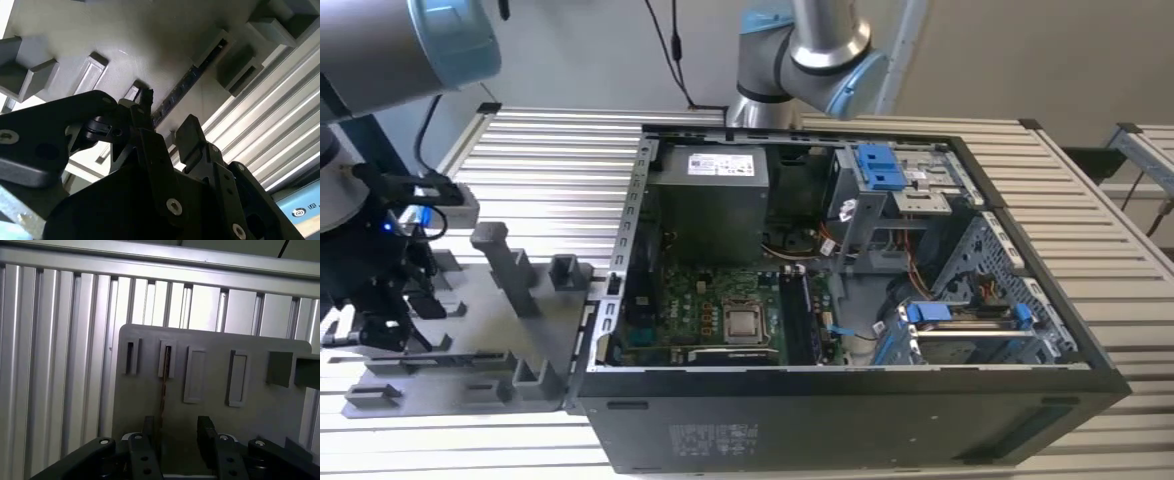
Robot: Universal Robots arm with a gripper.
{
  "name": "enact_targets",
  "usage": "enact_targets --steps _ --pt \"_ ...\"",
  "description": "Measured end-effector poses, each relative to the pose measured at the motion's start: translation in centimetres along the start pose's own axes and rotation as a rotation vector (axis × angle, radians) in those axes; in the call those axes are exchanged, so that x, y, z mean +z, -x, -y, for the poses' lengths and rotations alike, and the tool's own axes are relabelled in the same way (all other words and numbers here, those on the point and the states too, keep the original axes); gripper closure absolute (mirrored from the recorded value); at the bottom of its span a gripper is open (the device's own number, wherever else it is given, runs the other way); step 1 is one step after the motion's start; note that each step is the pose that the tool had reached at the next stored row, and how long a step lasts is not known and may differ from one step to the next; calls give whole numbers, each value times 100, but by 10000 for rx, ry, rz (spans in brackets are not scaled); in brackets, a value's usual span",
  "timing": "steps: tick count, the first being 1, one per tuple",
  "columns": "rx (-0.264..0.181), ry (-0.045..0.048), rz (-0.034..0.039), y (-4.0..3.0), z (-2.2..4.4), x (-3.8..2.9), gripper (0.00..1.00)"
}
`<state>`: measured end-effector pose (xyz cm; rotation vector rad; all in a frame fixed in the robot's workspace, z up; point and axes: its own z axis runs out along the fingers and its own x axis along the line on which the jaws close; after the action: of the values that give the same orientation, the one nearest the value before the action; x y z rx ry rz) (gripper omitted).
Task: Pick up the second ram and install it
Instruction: 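Pick up the second ram and move it above second insertion slot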
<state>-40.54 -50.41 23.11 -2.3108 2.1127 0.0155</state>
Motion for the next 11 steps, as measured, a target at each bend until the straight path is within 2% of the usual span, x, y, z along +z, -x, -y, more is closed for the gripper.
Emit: enact_targets --steps 11 --pt "-1 0 -5 -31 -31 173 52"
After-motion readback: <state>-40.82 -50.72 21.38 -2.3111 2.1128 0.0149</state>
